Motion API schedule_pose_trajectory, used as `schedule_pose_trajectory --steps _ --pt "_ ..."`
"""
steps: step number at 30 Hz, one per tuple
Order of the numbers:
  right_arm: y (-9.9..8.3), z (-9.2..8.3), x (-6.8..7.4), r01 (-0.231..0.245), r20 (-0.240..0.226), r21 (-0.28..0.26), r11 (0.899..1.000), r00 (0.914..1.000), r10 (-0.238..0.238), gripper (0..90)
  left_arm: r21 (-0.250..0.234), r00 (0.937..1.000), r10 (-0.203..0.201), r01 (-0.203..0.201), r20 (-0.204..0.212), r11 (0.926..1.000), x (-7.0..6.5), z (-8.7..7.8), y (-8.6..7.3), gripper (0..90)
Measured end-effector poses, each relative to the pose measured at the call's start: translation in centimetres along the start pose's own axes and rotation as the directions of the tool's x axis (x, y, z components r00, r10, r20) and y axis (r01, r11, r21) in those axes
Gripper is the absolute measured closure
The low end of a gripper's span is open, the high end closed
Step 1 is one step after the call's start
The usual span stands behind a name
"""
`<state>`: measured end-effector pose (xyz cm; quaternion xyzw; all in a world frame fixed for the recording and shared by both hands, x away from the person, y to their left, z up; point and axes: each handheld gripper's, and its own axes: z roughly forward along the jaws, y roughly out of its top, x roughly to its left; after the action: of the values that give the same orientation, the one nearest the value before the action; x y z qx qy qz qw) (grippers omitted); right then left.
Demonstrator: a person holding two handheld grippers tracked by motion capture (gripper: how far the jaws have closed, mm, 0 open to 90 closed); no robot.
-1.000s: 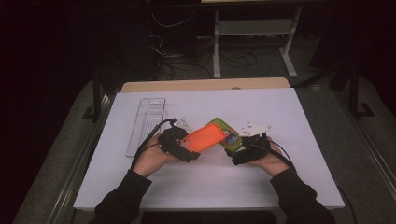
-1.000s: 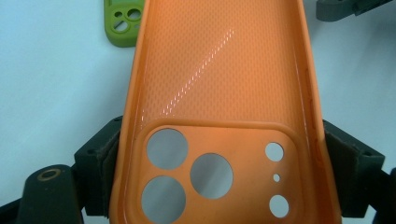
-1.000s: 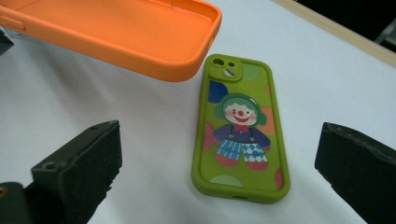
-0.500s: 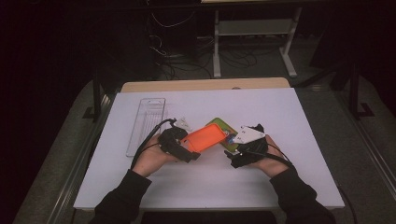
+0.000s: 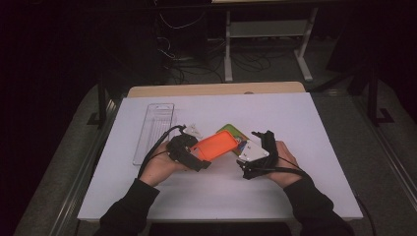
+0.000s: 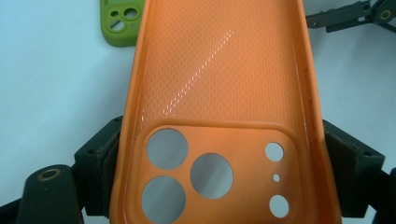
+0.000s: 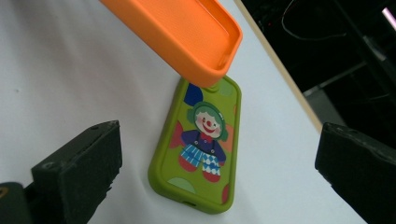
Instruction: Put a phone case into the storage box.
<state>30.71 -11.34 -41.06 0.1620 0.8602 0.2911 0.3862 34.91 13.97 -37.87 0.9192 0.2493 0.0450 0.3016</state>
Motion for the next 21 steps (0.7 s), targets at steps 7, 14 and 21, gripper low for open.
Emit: schedule_pose_trajectory --steps 7,14,21 --pt "0.1 0.1 0.9 0.078 0.051 0.001 0.997 0.9956 -0.078 0.0 0.001 1.0 0.009 -0.009 -0.001 1.0 0.0 0.0 0.0 15.8" --pt "-0.1 0.3 1.1 0.19 0.111 0.007 0.982 0.9756 -0.189 0.0 -0.021 0.9997 -0.023 0.023 0.003 0.9995 -0.2 0.2 0.0 15.8" --pt "0.0 0.4 1.8 0.28 0.174 0.024 0.96 0.944 -0.28 0.0 -0.026 0.9994 -0.035 0.035 0.006 0.999 -0.3 0.3 0.0 15.8"
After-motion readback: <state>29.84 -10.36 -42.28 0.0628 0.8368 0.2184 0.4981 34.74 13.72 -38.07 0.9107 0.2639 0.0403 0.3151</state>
